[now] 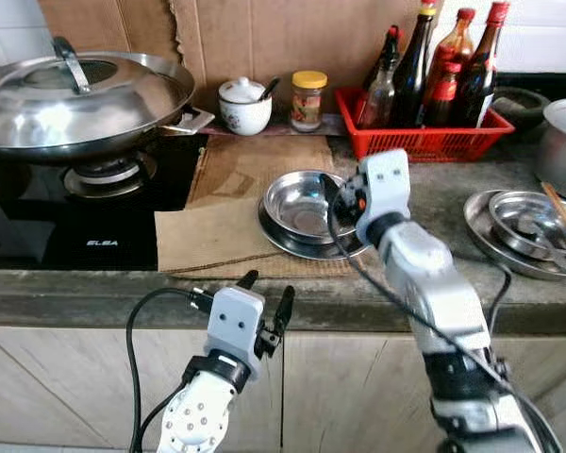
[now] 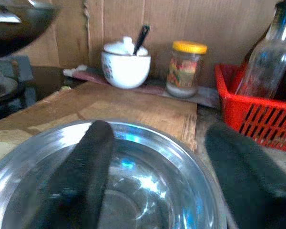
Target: Kitchen organization
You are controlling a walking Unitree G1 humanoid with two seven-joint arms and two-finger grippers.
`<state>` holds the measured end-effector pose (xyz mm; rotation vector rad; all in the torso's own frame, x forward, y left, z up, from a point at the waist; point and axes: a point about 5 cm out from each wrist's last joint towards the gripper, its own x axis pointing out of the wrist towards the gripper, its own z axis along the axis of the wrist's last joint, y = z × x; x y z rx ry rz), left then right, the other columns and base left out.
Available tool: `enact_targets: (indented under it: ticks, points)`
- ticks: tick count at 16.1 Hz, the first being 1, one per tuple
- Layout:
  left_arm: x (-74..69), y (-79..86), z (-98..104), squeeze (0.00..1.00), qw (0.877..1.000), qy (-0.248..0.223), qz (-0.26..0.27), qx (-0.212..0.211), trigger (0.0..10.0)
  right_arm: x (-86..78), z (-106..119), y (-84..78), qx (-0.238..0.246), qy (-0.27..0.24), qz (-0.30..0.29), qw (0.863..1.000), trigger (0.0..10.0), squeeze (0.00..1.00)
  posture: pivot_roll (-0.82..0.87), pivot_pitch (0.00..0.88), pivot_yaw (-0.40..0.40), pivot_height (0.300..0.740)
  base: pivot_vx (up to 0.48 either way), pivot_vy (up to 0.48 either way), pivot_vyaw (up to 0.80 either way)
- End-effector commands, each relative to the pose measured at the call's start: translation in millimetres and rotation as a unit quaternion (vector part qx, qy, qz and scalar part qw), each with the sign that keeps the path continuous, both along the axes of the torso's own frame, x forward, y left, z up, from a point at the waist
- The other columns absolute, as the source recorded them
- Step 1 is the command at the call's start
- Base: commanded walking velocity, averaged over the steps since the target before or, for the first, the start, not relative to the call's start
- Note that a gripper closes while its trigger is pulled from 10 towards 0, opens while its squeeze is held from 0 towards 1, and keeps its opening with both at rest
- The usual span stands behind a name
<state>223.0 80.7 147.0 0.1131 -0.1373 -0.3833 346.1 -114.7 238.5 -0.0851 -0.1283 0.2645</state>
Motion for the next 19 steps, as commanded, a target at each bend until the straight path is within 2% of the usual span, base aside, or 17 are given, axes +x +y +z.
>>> enact_targets:
  ticks: [1,2,5,6,8,9,13,15,19]
  points:
    - [-1.8,-0.5,2,0.00,1.000,-0.003,0.000,0.002,10.0,4.6,3,-3.8,0.003,0.011,-0.015,1.000,10.0,0.97,0.18,0.060,-0.051,0.740,0.000,0.000,0.00]
    - [-2.3,-0.4,2,0.00,1.000,-0.003,0.001,0.002,10.0,7.3,4,-4.5,0.004,0.024,-0.021,0.999,10.0,0.00,0.19,0.063,-0.052,0.740,0.000,0.000,0.00]
    - [-3.8,-0.2,1,0.00,1.000,-0.001,0.002,0.003,10.0,13.8,9,-10.4,0.016,0.059,-0.033,0.998,10.0,0.00,0.19,0.065,-0.056,0.740,0.000,0.000,0.00]
    - [-3.7,-0.6,1,0.00,1.000,0.000,0.000,0.003,10.0,17.0,7,-14.8,0.008,0.097,-0.032,0.995,10.0,0.00,0.19,0.065,-0.056,0.740,0.000,0.000,0.00]
    - [-3.8,-1.1,0,0.00,1.000,0.000,-0.001,0.002,10.0,20.5,5,-19.6,0.005,0.133,-0.037,0.990,10.0,0.00,0.18,0.062,-0.057,0.740,0.000,0.000,0.00]
    - [-3.4,-2.1,0,0.00,1.000,0.000,-0.002,0.002,10.0,20.5,3,-18.1,0.019,0.161,-0.027,0.986,10.0,0.00,0.18,0.060,-0.057,0.740,0.000,0.000,0.00]
    - [-4.0,-4.1,3,0.00,1.000,-0.008,-0.005,-0.008,10.0,20.7,2,-17.0,0.023,0.187,-0.023,0.982,10.0,0.00,0.18,0.054,-0.057,0.740,0.000,0.000,0.00]
    - [-3.8,-4.1,3,0.00,1.000,-0.007,-0.007,-0.006,10.0,21.0,4,-14.3,0.050,0.207,-0.011,0.977,10.0,0.00,0.18,0.052,-0.058,0.740,0.000,0.000,0.00]
    - [-5.0,-7.5,7,0.00,0.999,-0.018,-0.021,-0.021,10.0,22.1,2,-12.5,0.068,0.245,0.000,0.967,10.0,0.00,0.18,0.049,-0.055,0.740,0.000,0.000,0.00]
